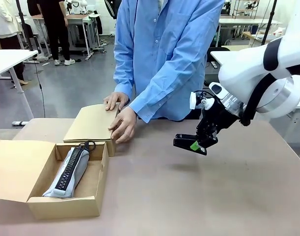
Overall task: Place items inside the box.
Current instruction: Pick up a Pencil pouch or Stapler and place it inside the Mailer Box closest to the robot.
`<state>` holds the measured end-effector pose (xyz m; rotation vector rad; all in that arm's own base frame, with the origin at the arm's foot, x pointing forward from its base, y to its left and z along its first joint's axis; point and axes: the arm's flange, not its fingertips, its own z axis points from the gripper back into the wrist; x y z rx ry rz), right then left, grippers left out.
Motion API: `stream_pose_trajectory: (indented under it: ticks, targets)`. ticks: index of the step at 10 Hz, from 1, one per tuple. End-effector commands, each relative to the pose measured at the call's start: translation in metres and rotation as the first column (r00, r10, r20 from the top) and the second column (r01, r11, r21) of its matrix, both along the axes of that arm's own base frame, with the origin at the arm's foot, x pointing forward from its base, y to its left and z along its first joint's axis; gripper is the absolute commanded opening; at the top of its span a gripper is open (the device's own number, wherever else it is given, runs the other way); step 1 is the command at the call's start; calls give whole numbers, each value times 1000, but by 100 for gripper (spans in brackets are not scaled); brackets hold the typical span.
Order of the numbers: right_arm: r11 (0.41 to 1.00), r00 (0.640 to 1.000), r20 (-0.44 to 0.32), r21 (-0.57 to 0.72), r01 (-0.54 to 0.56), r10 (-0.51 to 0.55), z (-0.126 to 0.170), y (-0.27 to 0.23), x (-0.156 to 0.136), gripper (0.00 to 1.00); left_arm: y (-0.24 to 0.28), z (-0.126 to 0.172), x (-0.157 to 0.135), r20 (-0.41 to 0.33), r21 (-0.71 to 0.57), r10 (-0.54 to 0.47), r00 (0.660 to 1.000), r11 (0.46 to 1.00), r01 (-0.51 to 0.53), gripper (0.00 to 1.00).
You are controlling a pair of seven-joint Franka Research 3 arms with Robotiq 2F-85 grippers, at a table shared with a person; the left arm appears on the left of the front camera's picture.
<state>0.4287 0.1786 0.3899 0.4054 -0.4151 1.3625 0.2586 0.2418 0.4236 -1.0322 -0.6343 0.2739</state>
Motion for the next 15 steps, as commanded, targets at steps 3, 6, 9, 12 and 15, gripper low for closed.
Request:
stream_pose_trajectory:
  ticks: [3, 6, 9, 12, 15]
  targets:
    - [999, 1000, 0, -23, 25, -25, 6, -4, -2, 31, 0, 1, 0, 30, -8, -1, 1000, 1000, 1, 100]
    - [1000, 1000, -9, -21, 23, -23, 4, -5, 0, 31, 0, 1, 0, 30, -8, -1, 1000, 1000, 1, 100]
    - [1000, 1000, -17, -20, 18, -18, 4, -5, 2, 31, 0, 1, 0, 30, -8, -1, 1000, 1000, 1, 100]
    - [1000, 1000, -26, -27, 15, -16, 3, -3, 2, 31, 0, 1, 0, 30, -8, -1, 1000, 1000, 1, 100]
    - [995, 989, -110, 26, 101, -97, 9, 8, -1, 31, 0, 1, 0, 30, -8, -1, 1000, 1000, 1, 100]
